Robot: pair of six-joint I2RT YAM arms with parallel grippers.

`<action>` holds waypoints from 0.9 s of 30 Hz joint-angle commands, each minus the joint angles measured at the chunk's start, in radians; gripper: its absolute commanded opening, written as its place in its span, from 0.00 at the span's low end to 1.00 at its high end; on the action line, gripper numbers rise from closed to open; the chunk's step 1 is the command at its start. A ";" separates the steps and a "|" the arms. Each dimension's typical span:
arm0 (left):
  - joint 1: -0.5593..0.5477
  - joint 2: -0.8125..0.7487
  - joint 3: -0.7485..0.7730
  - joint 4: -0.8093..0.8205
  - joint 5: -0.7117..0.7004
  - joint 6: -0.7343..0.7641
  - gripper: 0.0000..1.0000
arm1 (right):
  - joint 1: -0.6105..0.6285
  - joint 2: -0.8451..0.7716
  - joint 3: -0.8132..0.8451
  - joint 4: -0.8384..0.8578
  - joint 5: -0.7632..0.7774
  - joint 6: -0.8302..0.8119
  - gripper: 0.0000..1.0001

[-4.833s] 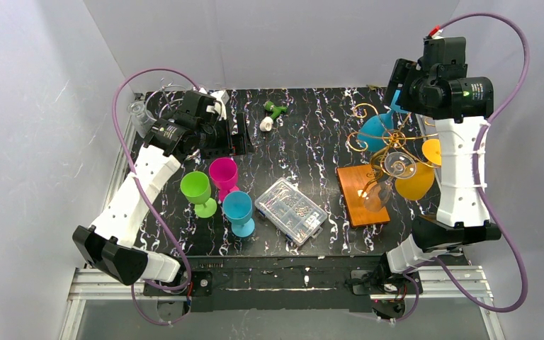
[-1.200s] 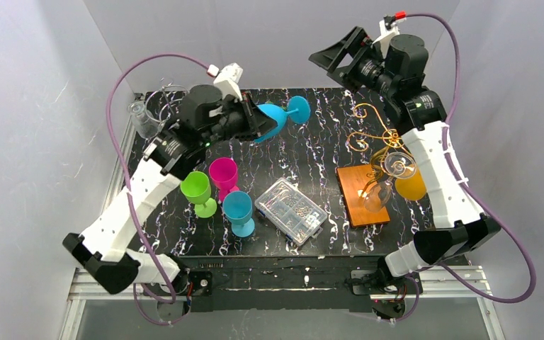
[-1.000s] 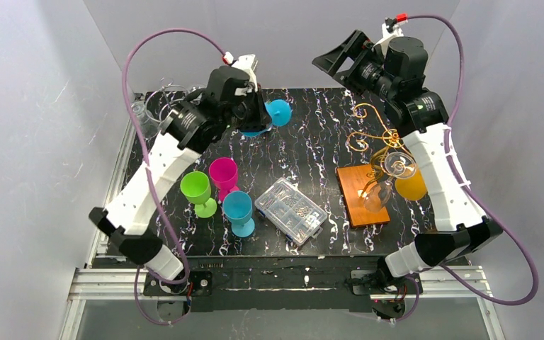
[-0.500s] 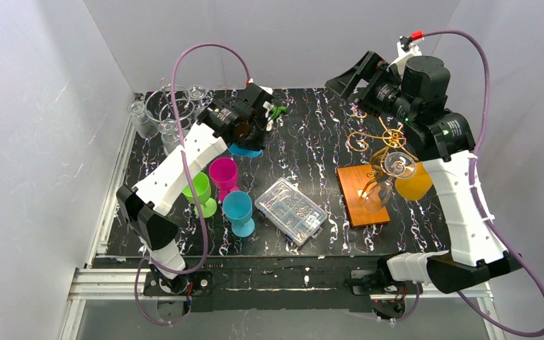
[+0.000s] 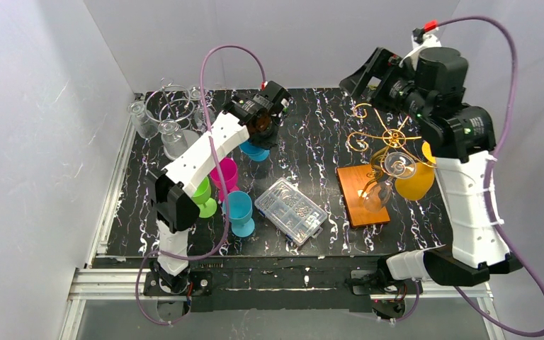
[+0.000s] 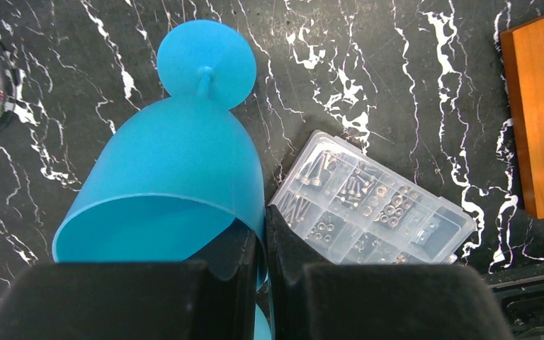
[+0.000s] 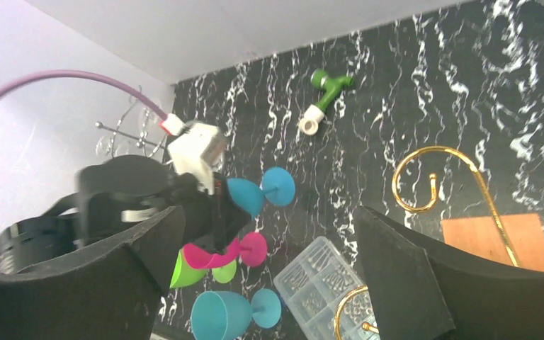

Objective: Take the wine glass off the wine glass rack
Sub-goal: Place the wine glass at the center of the board.

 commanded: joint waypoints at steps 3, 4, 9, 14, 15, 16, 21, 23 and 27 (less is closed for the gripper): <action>0.000 0.044 0.060 -0.087 0.029 -0.070 0.00 | 0.003 -0.039 0.063 -0.018 0.016 -0.066 0.98; 0.001 0.057 0.065 -0.095 0.032 -0.074 0.00 | 0.002 -0.042 0.058 -0.019 0.011 -0.065 0.99; 0.014 0.105 0.104 -0.123 0.061 -0.093 0.00 | 0.002 -0.080 0.015 0.001 0.004 -0.076 0.98; 0.018 0.153 0.125 -0.147 0.069 -0.101 0.00 | 0.002 -0.064 0.028 -0.004 -0.055 -0.083 0.98; 0.018 0.158 0.124 -0.149 0.066 -0.101 0.00 | 0.003 -0.058 0.028 -0.002 -0.075 -0.084 0.98; 0.020 0.159 0.122 -0.149 0.065 -0.102 0.00 | 0.003 -0.051 0.031 -0.004 -0.087 -0.088 0.98; 0.023 0.171 0.109 -0.149 0.062 -0.112 0.00 | 0.003 -0.035 0.022 -0.001 -0.134 -0.094 0.98; 0.022 0.174 0.102 -0.150 0.062 -0.116 0.00 | 0.003 -0.029 0.021 -0.007 -0.154 -0.096 0.98; 0.022 0.184 0.091 -0.149 0.060 -0.124 0.03 | 0.003 -0.031 -0.007 -0.005 -0.189 -0.094 0.98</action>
